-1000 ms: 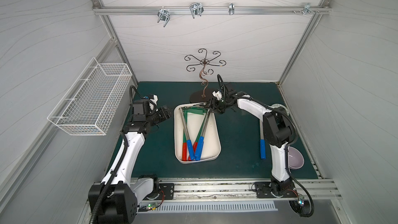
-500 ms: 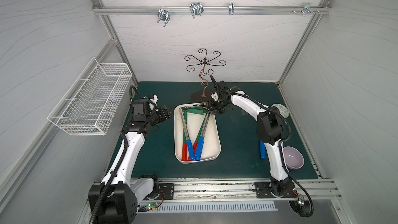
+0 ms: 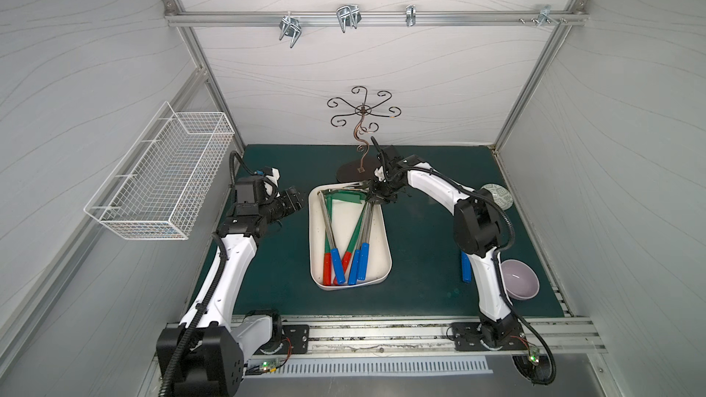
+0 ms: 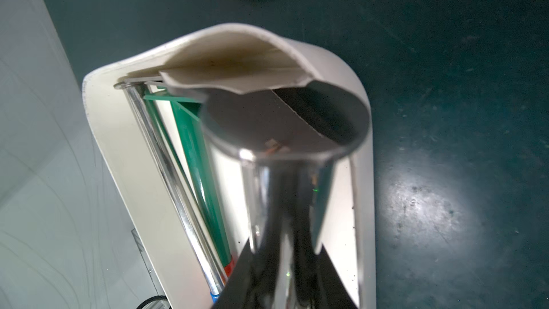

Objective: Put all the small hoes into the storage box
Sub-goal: Place the hoe in the storage box.

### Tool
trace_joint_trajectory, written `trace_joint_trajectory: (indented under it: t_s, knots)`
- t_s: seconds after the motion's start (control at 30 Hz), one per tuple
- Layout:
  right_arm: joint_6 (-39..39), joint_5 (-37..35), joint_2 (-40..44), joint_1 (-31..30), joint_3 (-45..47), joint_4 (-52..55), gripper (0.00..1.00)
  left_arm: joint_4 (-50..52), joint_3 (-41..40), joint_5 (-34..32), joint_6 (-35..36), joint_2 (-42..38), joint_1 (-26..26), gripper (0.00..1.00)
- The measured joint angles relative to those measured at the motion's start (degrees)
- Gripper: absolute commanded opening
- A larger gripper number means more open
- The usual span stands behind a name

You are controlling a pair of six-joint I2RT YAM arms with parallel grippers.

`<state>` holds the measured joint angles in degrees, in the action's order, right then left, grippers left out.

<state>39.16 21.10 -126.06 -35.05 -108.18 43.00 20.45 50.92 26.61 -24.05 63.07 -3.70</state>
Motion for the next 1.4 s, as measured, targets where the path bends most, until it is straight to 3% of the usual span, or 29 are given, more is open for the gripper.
trace_joint_trajectory:
  t_s: [0.33, 0.97, 1.07, 1.27, 1.4]
  knots:
    - [9.1, 8.9, 4.4, 1.6, 12.5, -16.3, 0.08, 0.0, 0.0, 0.0, 0.0, 0.0, 0.0, 0.71]
    - [11.2, 12.8, 0.0, 1.0, 7.5, -14.8, 0.10, 0.0, 0.0, 0.0, 0.0, 0.0, -0.3, 0.71]
    - [10.1, 12.0, -0.5, 1.0, 6.1, -12.8, 0.17, 0.0, 0.0, 0.0, 0.0, 0.0, -0.3, 0.71]
    - [6.7, 8.3, -1.2, 0.6, 2.8, -7.4, 0.42, 0.0, 0.0, 0.1, 0.0, 0.0, -0.3, 0.71]
    - [4.1, 5.8, -1.2, 0.3, 1.8, -4.5, 0.50, 0.0, 0.0, 0.2, 0.0, 0.0, -0.3, 0.71]
